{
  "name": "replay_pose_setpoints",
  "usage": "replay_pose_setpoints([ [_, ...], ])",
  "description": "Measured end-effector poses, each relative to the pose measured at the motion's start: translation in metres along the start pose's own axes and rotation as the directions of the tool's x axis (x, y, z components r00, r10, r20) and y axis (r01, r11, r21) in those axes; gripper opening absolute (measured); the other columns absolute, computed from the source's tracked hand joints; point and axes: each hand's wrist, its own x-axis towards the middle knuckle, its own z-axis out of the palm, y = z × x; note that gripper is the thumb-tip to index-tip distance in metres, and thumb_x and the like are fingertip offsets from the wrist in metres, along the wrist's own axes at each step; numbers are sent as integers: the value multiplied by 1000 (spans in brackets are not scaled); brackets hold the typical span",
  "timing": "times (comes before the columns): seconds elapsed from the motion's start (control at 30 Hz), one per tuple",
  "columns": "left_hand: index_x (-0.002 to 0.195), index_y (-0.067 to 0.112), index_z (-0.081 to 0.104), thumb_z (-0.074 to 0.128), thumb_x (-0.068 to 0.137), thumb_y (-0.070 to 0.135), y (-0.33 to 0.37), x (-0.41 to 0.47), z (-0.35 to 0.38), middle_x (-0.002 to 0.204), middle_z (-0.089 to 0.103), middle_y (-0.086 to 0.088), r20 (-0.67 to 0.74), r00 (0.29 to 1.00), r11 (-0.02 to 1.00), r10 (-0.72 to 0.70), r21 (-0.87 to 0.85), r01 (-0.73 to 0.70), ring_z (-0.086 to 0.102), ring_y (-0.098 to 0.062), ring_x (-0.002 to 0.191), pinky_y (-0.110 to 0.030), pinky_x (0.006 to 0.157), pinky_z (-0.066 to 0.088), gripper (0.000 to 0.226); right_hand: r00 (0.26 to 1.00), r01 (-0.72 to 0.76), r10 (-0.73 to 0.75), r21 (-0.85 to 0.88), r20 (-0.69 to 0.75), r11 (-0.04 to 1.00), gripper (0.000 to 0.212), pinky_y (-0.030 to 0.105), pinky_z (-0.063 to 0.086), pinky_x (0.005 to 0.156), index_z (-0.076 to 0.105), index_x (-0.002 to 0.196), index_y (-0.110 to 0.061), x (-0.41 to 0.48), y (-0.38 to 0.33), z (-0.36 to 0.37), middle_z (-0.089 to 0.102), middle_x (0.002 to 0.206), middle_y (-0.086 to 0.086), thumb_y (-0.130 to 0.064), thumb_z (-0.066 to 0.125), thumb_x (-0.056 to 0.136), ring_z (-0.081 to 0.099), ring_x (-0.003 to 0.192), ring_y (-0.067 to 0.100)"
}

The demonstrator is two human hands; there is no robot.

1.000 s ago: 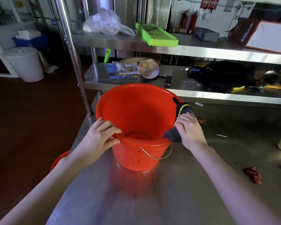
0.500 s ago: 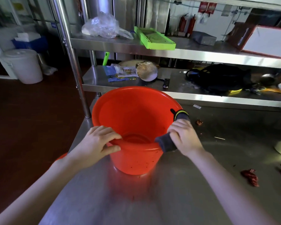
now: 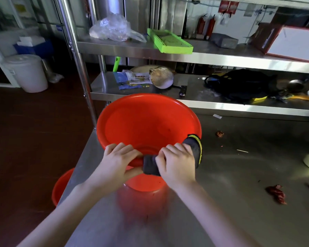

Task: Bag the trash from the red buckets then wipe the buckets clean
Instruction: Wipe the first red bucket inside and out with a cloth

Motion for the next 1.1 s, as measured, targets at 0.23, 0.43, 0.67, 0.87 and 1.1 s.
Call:
replay_pose_setpoints([
  [0.23, 109, 23, 68, 39, 86, 70, -51, -8, -26, 110, 59, 11, 89, 996, 999, 9, 35, -12, 53, -15, 118, -54, 117, 19, 60, 934, 117, -165, 164, 318, 979, 39, 37, 41, 92, 63, 68, -7, 38, 99, -22, 63, 75, 1, -23, 35, 90, 56, 80, 24],
  [0.43, 90, 12, 73, 46, 84, 67, -32, 2, -11, 83, 59, 1, -56, 998, 999, -27, -29, 26, 54, -22, 81, -48, 95, 42, 62, 992, -80, 75, 47, 99, 996, 38, 41, 46, 75, 56, 51, -8, 26, 70, -10, 58, 59, 9, -19, 37, 83, 53, 66, 30],
  [0.67, 84, 23, 71, 46, 82, 69, 4, 3, 1, 80, 57, 10, -59, 998, 999, -24, 38, 26, 56, -18, 81, -36, 83, 37, 53, 998, 69, -69, 30, -9, 997, 28, 38, 41, 64, 54, 55, -15, 1, 9, 1, 50, 55, 1, -20, 48, 81, 50, 58, 27],
  [0.87, 119, 30, 63, 27, 85, 78, -56, -3, -29, 117, 54, 17, 152, 988, 1000, -12, -8, 14, 43, -8, 126, -44, 119, 8, 69, 950, 146, -171, 112, 262, 983, 40, 41, 42, 84, 63, 67, -8, 31, 89, -19, 62, 72, 3, -26, 34, 89, 56, 78, 28],
  [1.1, 95, 16, 72, 44, 83, 69, -37, 6, -14, 88, 57, 8, -19, 999, 999, 32, -41, -33, 52, -17, 86, -38, 92, 38, 61, 994, -110, 111, 53, -3, 992, 33, 41, 44, 70, 53, 53, -10, 13, 50, -6, 56, 59, 7, -17, 38, 81, 51, 65, 30],
])
